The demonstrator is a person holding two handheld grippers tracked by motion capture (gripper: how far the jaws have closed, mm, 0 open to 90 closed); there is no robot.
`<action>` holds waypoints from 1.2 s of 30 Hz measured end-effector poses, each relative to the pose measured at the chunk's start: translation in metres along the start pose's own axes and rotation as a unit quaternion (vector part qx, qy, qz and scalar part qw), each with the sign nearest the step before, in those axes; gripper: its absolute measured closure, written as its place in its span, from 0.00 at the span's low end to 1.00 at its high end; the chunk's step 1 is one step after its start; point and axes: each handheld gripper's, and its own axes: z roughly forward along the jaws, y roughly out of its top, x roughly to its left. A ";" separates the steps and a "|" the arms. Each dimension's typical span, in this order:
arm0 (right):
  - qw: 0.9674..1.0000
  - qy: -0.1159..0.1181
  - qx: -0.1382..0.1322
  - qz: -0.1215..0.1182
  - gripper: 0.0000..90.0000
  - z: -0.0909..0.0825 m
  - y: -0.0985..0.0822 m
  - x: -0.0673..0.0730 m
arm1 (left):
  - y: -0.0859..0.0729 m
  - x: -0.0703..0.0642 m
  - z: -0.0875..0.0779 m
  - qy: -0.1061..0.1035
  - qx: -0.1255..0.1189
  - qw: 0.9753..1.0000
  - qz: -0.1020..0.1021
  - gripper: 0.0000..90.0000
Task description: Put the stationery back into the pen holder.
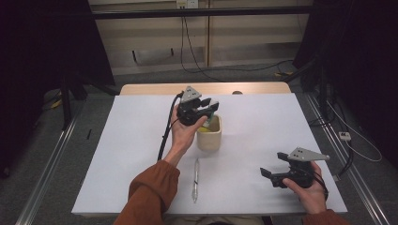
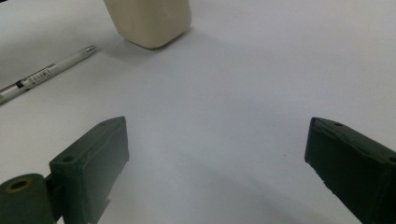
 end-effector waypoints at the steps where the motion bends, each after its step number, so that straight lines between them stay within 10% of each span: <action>1: 1.000 0.000 0.000 0.000 0.07 0.000 0.000 0.000 | 0.001 0.000 -0.001 0.000 0.002 1.000 -0.006 0.53; 18: 1.000 -0.001 0.000 -0.001 0.07 0.000 0.000 0.000 | 0.006 -0.004 -0.016 0.017 0.015 1.000 -0.009 0.11; 36: 1.000 -0.001 0.001 -0.003 0.07 0.000 0.000 0.001 | -0.001 -0.003 -0.066 0.043 0.031 0.999 0.013 0.06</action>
